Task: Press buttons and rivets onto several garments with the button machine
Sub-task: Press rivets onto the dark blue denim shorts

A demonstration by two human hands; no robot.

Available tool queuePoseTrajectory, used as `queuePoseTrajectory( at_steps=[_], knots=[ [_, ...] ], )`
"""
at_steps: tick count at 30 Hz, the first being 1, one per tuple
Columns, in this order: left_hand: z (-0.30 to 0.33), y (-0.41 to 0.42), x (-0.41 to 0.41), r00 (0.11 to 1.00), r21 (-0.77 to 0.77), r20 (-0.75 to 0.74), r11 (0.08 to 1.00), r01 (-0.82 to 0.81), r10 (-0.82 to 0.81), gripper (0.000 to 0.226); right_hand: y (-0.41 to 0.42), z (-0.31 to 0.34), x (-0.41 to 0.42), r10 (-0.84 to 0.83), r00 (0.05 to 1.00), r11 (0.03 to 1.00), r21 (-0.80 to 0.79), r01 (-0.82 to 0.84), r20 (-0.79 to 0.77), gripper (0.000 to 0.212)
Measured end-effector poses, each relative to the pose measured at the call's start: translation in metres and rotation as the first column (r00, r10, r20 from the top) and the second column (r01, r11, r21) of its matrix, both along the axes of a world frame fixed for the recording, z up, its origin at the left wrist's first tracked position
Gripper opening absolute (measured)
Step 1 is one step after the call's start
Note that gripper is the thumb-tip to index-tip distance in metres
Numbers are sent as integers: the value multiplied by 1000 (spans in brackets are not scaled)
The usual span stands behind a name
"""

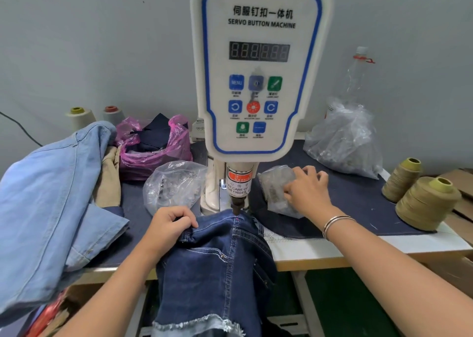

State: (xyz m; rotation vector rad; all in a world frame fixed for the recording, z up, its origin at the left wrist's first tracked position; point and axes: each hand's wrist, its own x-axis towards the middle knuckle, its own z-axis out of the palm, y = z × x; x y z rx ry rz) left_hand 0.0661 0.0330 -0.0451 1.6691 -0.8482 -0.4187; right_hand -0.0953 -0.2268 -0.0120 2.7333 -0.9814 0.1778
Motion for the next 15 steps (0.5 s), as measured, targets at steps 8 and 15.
queuePoseTrajectory(
  at_steps=[8, 15],
  knots=[
    [2, 7, -3, 973, 12, -213, 995, 94, -90, 19, 2, -3, 12, 8, 997, 995, -103, -16, -74, 23],
    [17, 10, -2, 876, -83, -475, 995, 53, -87, 17, 2, -7, 9, 12, 999, 993, -117, -18, -49, 20]
  ],
)
